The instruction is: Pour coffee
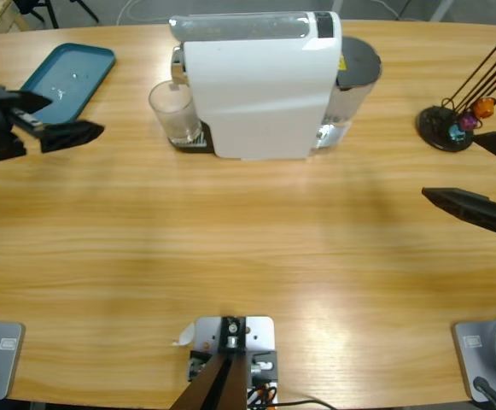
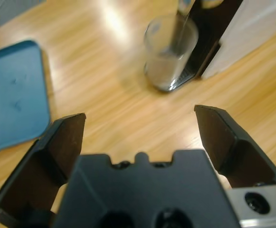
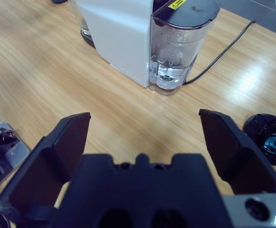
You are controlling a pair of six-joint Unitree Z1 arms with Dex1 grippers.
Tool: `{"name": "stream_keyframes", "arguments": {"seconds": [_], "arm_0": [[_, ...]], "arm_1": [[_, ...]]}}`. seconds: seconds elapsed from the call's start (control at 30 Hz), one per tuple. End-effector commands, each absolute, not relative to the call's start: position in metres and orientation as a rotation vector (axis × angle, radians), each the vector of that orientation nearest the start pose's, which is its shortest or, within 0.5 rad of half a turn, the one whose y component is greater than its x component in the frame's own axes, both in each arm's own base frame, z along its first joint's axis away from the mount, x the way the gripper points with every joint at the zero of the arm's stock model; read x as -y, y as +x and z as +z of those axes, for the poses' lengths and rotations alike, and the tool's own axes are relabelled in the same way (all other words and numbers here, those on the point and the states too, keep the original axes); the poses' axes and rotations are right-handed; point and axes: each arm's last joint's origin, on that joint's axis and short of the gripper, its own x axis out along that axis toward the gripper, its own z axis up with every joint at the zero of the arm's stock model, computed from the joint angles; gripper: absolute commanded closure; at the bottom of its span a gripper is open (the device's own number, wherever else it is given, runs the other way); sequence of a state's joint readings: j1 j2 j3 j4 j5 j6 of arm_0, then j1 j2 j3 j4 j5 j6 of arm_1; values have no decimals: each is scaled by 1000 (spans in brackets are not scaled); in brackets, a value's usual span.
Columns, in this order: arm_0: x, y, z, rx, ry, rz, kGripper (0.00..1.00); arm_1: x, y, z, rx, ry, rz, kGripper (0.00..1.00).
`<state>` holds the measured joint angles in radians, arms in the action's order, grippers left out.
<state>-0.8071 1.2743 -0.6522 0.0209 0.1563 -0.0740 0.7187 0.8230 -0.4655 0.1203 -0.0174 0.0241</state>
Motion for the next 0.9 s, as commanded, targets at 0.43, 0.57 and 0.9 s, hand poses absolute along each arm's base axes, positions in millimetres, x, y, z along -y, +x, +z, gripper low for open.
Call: {"name": "stream_keyframes", "arguments": {"seconds": [0.43, 0.57, 0.9], "arm_0": [[211, 204, 241, -640, 228, -714, 0], [219, 211, 237, -641, 232, -714, 0], [228, 221, 226, -658, 244, -703, 0]], "arm_1": [[-63, 73, 271, -523, -157, 667, 0], [-63, 74, 270, -525, -157, 664, 0], [-63, 75, 270, -531, -157, 655, 0]]}}
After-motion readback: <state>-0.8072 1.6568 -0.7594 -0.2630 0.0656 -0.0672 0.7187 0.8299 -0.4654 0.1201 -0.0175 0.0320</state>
